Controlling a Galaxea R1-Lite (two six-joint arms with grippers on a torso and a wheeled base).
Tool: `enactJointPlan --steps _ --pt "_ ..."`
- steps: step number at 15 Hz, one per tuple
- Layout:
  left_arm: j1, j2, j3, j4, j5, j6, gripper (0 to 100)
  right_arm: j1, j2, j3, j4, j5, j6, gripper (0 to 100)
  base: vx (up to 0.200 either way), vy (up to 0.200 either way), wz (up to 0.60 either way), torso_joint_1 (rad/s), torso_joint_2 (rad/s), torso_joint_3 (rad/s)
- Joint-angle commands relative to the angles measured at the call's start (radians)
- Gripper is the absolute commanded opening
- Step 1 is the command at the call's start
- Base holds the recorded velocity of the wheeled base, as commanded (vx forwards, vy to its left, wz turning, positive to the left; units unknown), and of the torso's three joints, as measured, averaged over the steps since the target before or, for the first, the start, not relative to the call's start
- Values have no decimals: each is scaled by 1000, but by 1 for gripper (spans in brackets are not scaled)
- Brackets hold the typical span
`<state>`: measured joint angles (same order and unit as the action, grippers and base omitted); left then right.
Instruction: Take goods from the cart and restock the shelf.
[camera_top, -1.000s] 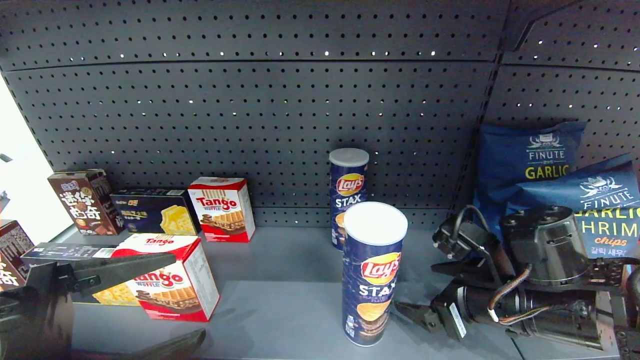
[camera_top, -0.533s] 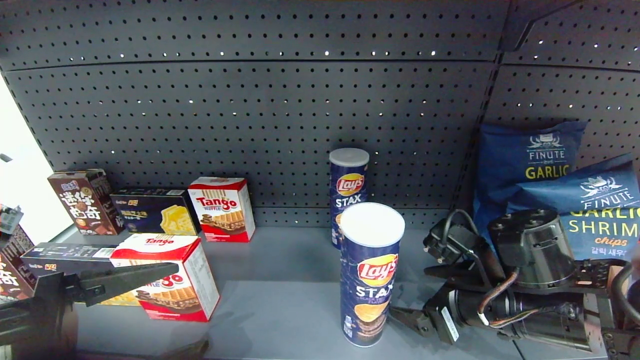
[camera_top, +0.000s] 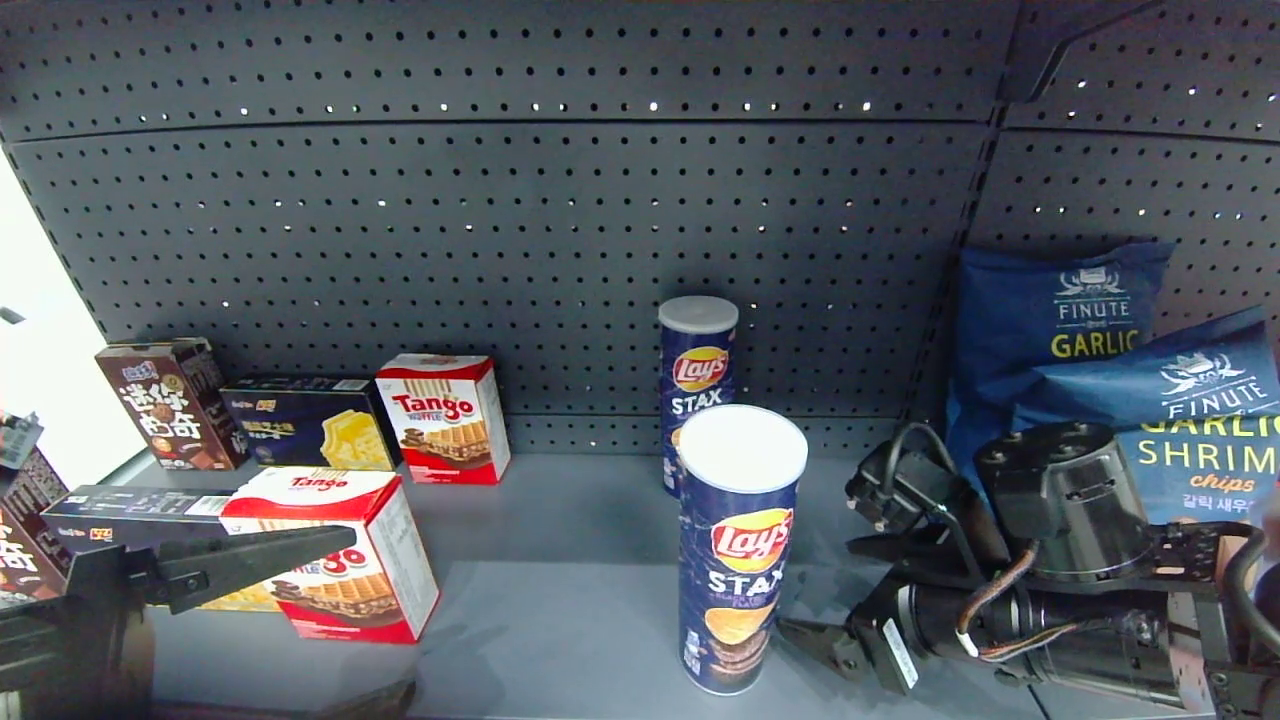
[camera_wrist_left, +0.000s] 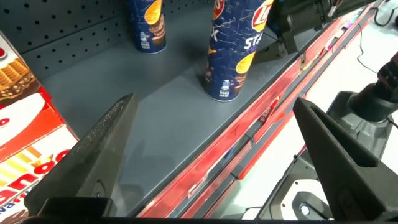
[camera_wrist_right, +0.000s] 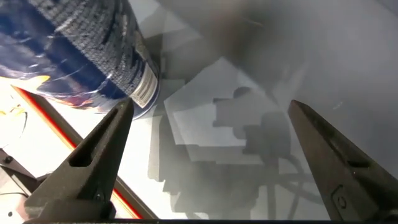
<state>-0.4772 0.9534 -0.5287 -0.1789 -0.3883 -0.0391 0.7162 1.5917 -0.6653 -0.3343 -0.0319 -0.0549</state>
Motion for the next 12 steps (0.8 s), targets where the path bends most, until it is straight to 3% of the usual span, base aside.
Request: enactJointPlan --steps 1,12 --pt "0 -2 1 -1 0 -1 100 -1 -4 -3 0 0 0 100 0 0 0 0 0 0" --pt "0 -2 4 -1 0 -16 100 12 31 -20 -2 1 -2 100 0 0 0 0 0 0"
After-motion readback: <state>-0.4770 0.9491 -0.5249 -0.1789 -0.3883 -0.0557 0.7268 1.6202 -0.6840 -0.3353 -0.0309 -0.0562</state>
